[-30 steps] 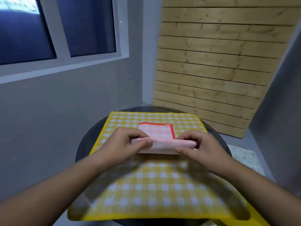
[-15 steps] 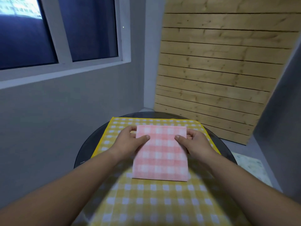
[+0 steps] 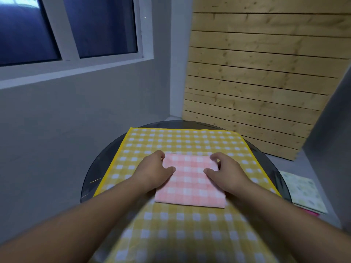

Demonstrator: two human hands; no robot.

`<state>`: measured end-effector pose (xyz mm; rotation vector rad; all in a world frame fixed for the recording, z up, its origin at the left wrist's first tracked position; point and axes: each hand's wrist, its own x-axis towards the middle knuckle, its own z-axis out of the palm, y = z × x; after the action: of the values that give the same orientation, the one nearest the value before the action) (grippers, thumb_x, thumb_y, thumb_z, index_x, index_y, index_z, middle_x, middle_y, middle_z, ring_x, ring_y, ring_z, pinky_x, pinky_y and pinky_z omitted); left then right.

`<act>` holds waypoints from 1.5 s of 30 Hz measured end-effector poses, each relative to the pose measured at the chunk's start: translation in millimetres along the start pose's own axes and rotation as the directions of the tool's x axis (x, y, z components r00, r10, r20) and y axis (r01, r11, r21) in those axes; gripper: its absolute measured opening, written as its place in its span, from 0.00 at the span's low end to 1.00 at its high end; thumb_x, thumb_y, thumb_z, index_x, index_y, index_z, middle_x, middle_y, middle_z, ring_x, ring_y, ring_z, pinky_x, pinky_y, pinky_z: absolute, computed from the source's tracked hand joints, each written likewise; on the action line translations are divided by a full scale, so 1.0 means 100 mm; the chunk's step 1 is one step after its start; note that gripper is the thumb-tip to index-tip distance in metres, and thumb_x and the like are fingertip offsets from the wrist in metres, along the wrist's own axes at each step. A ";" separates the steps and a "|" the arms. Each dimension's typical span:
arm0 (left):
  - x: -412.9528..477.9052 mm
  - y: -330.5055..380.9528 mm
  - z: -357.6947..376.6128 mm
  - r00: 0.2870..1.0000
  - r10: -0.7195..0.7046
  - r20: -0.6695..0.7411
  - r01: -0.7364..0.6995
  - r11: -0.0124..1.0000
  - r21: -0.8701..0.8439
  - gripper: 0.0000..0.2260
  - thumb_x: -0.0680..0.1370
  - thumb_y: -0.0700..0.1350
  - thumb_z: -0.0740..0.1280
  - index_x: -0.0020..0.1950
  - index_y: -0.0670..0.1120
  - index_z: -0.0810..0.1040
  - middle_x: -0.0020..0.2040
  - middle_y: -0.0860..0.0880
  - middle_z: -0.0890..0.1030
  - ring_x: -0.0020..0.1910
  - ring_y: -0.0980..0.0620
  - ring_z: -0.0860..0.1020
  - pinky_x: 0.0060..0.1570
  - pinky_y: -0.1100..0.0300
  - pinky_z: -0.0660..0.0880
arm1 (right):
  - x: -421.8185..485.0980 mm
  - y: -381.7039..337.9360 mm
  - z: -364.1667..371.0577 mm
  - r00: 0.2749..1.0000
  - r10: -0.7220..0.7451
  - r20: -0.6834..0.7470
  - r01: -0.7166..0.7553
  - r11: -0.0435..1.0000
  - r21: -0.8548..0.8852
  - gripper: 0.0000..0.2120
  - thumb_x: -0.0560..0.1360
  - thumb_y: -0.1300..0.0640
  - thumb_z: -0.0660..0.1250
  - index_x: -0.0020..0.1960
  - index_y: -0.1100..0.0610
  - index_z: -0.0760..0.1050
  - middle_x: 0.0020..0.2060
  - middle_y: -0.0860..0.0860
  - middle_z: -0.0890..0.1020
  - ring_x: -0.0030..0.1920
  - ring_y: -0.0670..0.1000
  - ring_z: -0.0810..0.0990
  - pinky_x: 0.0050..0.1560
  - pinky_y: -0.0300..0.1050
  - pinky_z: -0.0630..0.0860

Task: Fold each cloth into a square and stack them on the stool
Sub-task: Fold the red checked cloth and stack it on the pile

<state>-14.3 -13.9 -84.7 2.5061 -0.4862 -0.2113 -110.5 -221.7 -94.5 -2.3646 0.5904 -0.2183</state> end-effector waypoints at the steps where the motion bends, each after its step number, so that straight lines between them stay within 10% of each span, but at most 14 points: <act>1: -0.01 0.00 0.02 1.000 0.013 -0.009 -0.013 0.999 0.037 0.25 0.77 0.57 0.69 0.69 0.47 0.71 0.60 0.48 0.80 0.56 0.46 0.78 0.53 0.56 0.75 | -0.01 0.01 0.00 1.000 -0.009 -0.005 0.009 1.000 -0.023 0.22 0.75 0.50 0.70 0.68 0.53 0.72 0.62 0.49 0.79 0.61 0.51 0.77 0.57 0.40 0.71; 5: -0.06 0.03 0.11 0.998 0.053 -0.020 -0.049 0.988 0.150 0.16 0.79 0.57 0.63 0.57 0.46 0.70 0.56 0.44 0.76 0.49 0.44 0.76 0.48 0.53 0.74 | -0.06 0.03 0.03 0.998 -0.060 0.018 0.062 0.983 -0.173 0.21 0.78 0.45 0.63 0.69 0.51 0.72 0.65 0.50 0.76 0.67 0.53 0.72 0.65 0.46 0.69; 14: -0.23 0.03 0.29 0.994 0.093 -0.061 -0.069 0.945 0.319 0.19 0.83 0.54 0.55 0.67 0.43 0.69 0.64 0.43 0.68 0.58 0.43 0.73 0.54 0.51 0.74 | -0.21 0.07 0.16 0.984 -0.180 -0.014 0.157 0.891 -0.425 0.19 0.81 0.42 0.54 0.67 0.45 0.72 0.55 0.48 0.68 0.61 0.53 0.65 0.62 0.48 0.61; 18: -0.20 -0.05 0.28 0.988 0.152 -0.004 -0.140 0.920 0.367 0.27 0.84 0.56 0.51 0.80 0.45 0.55 0.80 0.42 0.51 0.78 0.42 0.53 0.74 0.49 0.55 | -0.21 0.09 0.18 0.984 -0.178 -0.026 0.149 0.890 -0.431 0.19 0.81 0.42 0.52 0.67 0.42 0.72 0.63 0.49 0.69 0.65 0.53 0.63 0.64 0.48 0.58; 23: -0.16 -0.10 0.29 0.918 0.323 0.231 -0.390 0.844 0.368 0.31 0.84 0.59 0.46 0.82 0.46 0.42 0.82 0.47 0.38 0.80 0.51 0.35 0.78 0.52 0.36 | -0.23 0.10 0.19 0.979 -0.204 -0.013 0.171 0.852 -0.495 0.21 0.81 0.40 0.49 0.71 0.40 0.68 0.67 0.48 0.68 0.65 0.53 0.63 0.65 0.50 0.59; 35: -0.18 -0.10 0.37 0.926 0.241 0.289 -0.356 0.811 0.464 0.30 0.84 0.57 0.42 0.81 0.43 0.39 0.81 0.45 0.37 0.80 0.48 0.35 0.78 0.50 0.36 | -0.19 -0.20 0.38 0.909 -0.296 0.293 0.406 0.788 -0.463 0.27 0.84 0.48 0.44 0.80 0.54 0.49 0.80 0.53 0.46 0.80 0.54 0.41 0.78 0.50 0.39; 45: -0.18 -0.12 0.35 0.929 0.241 0.282 -0.349 0.824 0.446 0.31 0.84 0.57 0.42 0.81 0.42 0.38 0.81 0.45 0.36 0.80 0.49 0.35 0.78 0.54 0.36 | -0.05 0.08 0.23 0.936 -0.143 0.323 0.313 0.757 -0.573 0.36 0.80 0.37 0.39 0.80 0.58 0.37 0.79 0.53 0.36 0.79 0.51 0.34 0.78 0.52 0.36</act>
<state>-36.5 -15.3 -119.6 2.8569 -1.1388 -0.2631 -111.3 -211.6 -116.9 -3.0451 0.2512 0.2239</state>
